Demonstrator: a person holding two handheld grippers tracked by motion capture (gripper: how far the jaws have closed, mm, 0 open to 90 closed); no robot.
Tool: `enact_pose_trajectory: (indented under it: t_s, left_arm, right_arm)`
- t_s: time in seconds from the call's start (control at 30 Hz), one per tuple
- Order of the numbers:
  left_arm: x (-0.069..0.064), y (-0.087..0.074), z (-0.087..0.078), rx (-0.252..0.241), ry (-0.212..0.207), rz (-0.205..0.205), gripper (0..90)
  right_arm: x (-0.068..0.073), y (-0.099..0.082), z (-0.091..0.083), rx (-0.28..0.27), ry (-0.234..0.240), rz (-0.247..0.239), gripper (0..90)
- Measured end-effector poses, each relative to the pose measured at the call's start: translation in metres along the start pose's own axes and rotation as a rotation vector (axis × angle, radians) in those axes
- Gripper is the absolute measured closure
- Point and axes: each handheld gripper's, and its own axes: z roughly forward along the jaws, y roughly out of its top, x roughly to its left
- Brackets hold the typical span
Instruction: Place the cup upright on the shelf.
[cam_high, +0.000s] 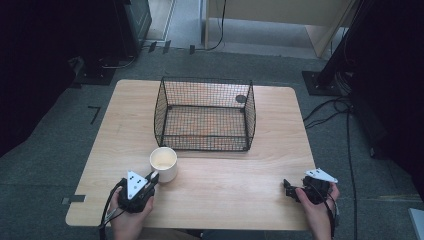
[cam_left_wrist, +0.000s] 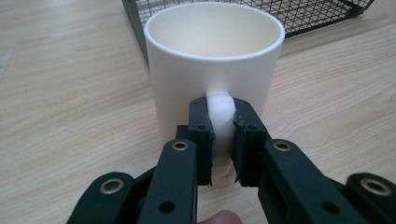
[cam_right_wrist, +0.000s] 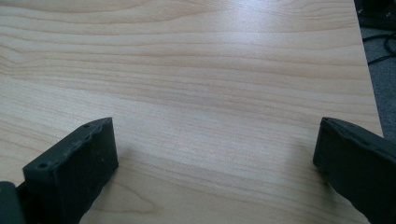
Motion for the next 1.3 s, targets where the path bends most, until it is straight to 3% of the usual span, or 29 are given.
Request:
enact_pose_trajectory:
  t_s: [0.3,0.53,1.03,1.3]
  left_arm:
    - [0.003,0.013,-0.01,-0.03,-0.052,0.012,81.2]
    - [0.004,0.031,-0.02,-0.064,-0.106,-0.008,81.2]
    - [-0.001,0.063,-0.019,-0.112,-0.18,-0.011,81.2]
    - [-0.004,0.081,-0.02,-0.143,-0.199,0.003,81.2]
  right_arm:
    - [0.0,0.0,0.0,0.0,0.0,0.0,0.0]
    - [0.0,0.0,0.0,0.0,0.0,0.0,0.0]
    - [0.0,0.0,0.0,0.0,0.0,0.0,0.0]
    - [0.0,0.0,0.0,0.0,0.0,0.0,0.0]
